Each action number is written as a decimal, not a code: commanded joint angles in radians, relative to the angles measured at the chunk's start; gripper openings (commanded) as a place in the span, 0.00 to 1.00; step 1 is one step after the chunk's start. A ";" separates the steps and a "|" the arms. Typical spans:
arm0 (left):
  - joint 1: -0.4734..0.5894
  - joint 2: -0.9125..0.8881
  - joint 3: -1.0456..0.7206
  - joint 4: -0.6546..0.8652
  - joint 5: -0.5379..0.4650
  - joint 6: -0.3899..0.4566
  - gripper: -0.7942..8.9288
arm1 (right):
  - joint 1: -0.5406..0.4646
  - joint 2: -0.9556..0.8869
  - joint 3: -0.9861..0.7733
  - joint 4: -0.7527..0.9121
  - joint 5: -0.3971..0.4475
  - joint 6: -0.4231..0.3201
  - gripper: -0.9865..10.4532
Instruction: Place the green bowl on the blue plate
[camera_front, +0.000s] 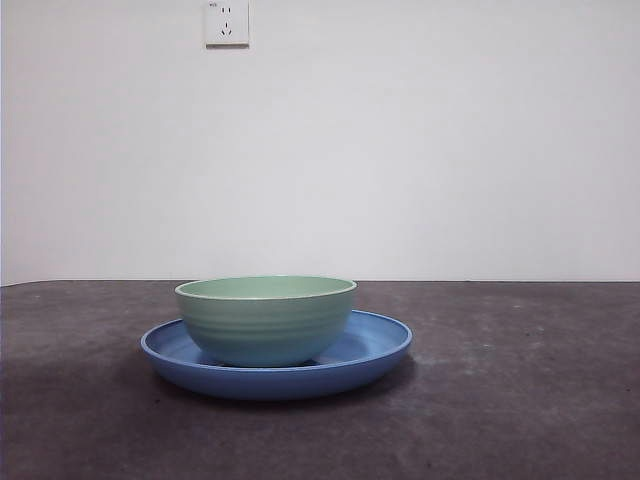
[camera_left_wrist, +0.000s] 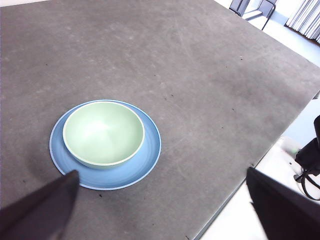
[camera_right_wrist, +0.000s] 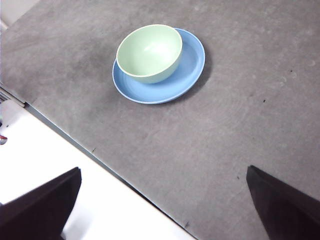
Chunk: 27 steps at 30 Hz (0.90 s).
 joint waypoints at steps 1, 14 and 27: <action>-0.008 0.004 0.011 -0.001 0.004 0.014 0.19 | 0.005 0.002 0.008 0.014 -0.004 0.006 0.30; -0.008 0.003 0.011 -0.011 0.004 0.024 0.10 | 0.005 0.002 0.008 0.053 0.004 0.013 0.11; 0.063 0.003 0.009 -0.009 0.005 0.024 0.10 | 0.005 0.002 0.008 0.077 0.004 0.013 0.11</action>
